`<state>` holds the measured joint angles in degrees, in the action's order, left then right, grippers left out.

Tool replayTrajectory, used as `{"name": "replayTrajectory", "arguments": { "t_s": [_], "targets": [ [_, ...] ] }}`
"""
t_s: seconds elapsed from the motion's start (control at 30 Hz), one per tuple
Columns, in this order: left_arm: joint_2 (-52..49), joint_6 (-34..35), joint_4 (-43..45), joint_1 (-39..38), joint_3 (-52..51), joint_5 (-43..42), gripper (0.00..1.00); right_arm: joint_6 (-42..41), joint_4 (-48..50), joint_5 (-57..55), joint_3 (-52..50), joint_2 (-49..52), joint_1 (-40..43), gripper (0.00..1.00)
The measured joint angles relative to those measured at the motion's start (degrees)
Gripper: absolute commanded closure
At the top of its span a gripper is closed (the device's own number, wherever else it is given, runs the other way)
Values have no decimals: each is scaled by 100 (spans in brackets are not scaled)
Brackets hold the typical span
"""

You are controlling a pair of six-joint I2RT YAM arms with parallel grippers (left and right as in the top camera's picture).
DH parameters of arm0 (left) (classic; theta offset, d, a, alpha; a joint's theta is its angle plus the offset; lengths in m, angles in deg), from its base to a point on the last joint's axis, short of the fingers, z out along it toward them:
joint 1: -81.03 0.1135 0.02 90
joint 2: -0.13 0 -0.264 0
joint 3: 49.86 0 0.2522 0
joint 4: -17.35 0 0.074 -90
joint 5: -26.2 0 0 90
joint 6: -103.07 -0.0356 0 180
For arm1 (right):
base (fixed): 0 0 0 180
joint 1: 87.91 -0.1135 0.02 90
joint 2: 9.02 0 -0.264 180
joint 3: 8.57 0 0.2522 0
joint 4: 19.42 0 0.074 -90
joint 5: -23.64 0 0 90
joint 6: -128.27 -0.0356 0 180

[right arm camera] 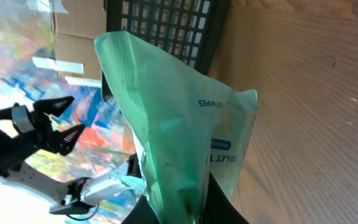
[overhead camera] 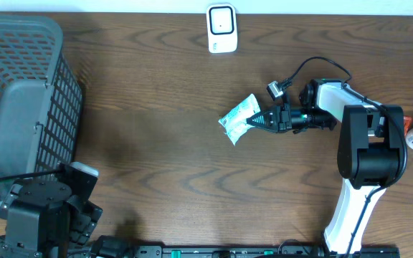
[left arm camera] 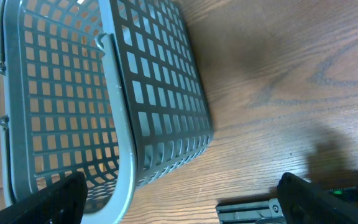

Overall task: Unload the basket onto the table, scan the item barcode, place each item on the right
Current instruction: 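Lower the right gripper and grasp the mint-green pouch, then lift the pouch and carry it toward the scanner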

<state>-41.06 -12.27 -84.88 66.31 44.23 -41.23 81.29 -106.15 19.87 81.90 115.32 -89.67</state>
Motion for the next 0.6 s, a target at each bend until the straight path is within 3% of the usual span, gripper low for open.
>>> {"name": "replayTrajectory", "arguments": {
  "t_s": [0.23, 0.47, 0.6],
  "targets": [
    [0, 0, -2, 0, 0, 0, 2, -4, -162, 20, 31, 0, -55, 98],
    [0, 2, -2, 0, 0, 0, 2, 55, -162, -496, 686, 0, -474, 98],
    [0, 2, -2, 0, 0, 0, 2, -595, 409, -1368, 1394, 0, -798, 99]
  ]
}}
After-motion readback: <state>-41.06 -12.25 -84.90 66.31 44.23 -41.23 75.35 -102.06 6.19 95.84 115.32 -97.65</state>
